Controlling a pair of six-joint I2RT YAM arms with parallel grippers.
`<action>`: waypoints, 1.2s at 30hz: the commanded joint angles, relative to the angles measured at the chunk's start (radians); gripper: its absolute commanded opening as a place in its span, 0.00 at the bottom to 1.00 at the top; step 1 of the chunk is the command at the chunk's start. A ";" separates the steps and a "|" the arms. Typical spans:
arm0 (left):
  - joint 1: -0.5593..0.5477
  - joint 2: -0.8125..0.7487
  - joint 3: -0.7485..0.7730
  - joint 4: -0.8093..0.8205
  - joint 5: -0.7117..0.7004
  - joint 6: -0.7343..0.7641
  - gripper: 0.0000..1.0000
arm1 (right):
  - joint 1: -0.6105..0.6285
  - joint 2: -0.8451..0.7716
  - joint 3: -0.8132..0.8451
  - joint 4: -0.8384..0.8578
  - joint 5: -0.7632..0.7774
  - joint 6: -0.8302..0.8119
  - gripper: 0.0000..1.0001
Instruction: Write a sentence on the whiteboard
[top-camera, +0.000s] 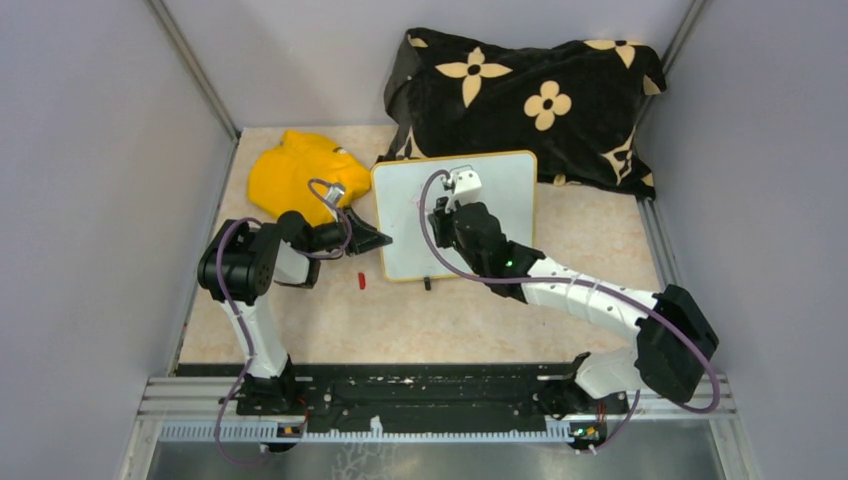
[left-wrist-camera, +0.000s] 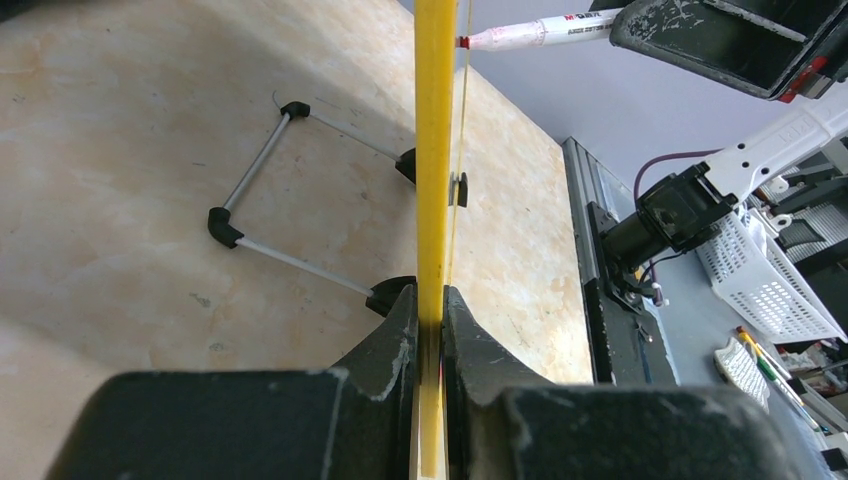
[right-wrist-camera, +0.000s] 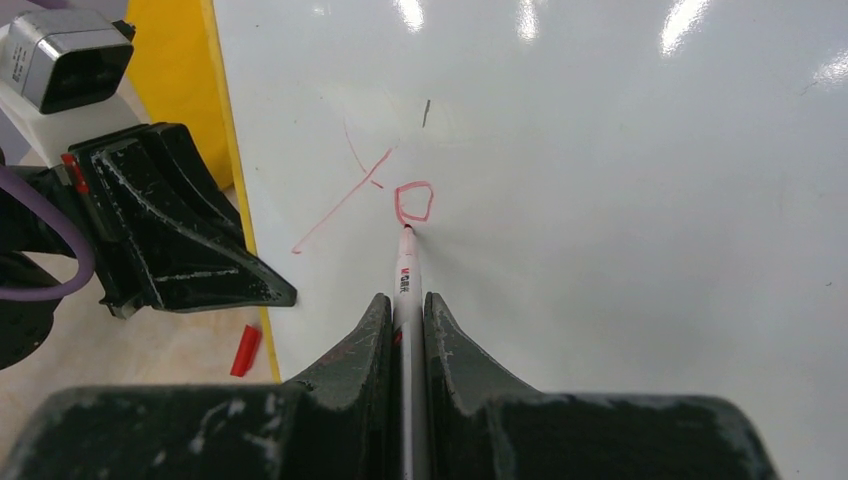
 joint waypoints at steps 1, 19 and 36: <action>-0.011 0.001 -0.003 0.031 0.023 0.017 0.00 | -0.014 -0.071 -0.014 0.007 0.014 0.001 0.00; -0.011 -0.002 -0.003 0.028 0.023 0.018 0.00 | -0.023 -0.088 0.041 0.052 0.044 -0.048 0.00; -0.011 -0.001 -0.001 0.028 0.023 0.017 0.00 | -0.041 -0.034 0.031 0.057 0.056 -0.041 0.00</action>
